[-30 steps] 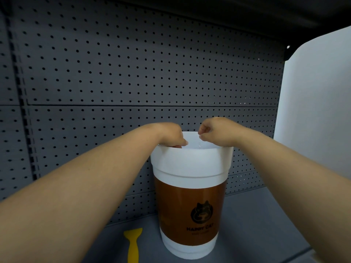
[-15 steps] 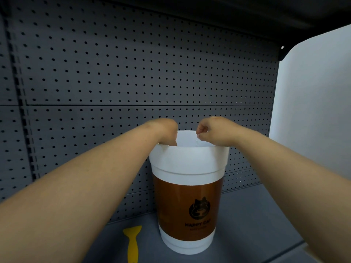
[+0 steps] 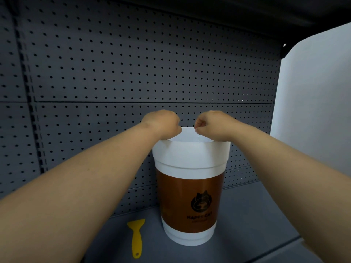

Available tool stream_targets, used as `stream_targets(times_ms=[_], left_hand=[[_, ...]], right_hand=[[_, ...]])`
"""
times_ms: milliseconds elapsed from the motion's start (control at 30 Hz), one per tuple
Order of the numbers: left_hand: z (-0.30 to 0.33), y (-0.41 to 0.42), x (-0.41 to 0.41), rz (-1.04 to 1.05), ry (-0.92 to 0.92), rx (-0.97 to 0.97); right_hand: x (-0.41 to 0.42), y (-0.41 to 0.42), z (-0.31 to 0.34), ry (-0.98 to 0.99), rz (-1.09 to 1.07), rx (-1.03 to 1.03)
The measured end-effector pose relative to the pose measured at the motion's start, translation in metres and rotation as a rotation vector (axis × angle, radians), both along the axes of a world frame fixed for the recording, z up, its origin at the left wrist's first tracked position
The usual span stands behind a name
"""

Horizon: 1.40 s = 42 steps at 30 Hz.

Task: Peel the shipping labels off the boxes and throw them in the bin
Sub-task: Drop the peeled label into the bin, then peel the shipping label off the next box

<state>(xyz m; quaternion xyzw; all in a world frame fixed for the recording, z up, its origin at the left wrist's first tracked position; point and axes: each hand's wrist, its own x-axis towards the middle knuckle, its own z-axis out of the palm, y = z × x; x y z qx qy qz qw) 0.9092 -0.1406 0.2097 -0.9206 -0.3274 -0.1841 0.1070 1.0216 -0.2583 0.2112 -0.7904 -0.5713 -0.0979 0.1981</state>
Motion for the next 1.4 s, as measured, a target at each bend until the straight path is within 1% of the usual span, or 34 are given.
stream_targets(times_ms=[133,300,467,633,900,1133,1400], left_hand=[[-0.003,0.0,-0.013,-0.008,-0.068,0.073],[-0.009,-0.002,-0.043,0.014,-0.146,0.111],[-0.022,0.0,-0.09,0.089,-0.152,0.122],[-0.038,0.006,-0.149,0.182,-0.125,0.108],[-0.07,0.006,-0.271,0.366,-0.069,0.121],[-0.087,0.003,-0.402,0.457,-0.019,0.107],[-0.103,-0.002,-0.542,0.532,0.021,0.102]], right_hand=[[-0.01,-0.002,0.001,-0.004,0.0,0.033],[-0.031,0.0,-0.002,-0.033,0.02,0.107],[-0.071,0.011,-0.009,-0.058,0.114,0.161],[-0.125,0.028,-0.024,-0.064,0.211,0.101],[-0.236,0.059,-0.05,-0.055,0.323,0.0],[-0.355,0.079,-0.074,0.01,0.416,-0.084],[-0.476,0.092,-0.104,0.072,0.471,-0.121]])
